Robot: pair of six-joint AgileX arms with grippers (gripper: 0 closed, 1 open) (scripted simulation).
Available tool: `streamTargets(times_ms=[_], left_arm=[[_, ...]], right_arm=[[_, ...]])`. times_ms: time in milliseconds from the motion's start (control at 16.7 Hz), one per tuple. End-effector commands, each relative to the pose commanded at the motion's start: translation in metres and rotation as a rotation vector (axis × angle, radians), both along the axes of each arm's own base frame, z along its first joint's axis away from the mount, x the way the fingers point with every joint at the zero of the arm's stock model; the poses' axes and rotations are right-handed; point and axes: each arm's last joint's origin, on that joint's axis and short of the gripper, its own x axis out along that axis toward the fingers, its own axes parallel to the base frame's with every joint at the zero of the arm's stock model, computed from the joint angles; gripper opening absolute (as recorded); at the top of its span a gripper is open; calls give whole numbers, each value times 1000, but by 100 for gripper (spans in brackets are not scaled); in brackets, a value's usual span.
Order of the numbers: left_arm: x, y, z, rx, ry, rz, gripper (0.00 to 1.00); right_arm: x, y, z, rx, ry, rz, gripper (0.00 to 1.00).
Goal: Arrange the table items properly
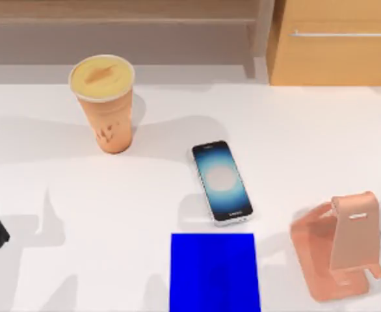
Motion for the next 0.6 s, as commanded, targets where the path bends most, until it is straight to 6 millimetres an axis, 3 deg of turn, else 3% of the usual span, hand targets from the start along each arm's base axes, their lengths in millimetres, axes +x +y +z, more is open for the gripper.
streamTargets(times_ms=[180, 480, 600], left_arm=[[0, 0, 0, 0, 0, 0, 100], [0, 0, 0, 0, 0, 0, 100], [0, 0, 0, 0, 0, 0, 100]], right_arm=[[-3, 0, -19, 0, 1, 0, 100], [-3, 0, -21, 0, 1, 0, 100], [-3, 0, -21, 0, 1, 0, 85]])
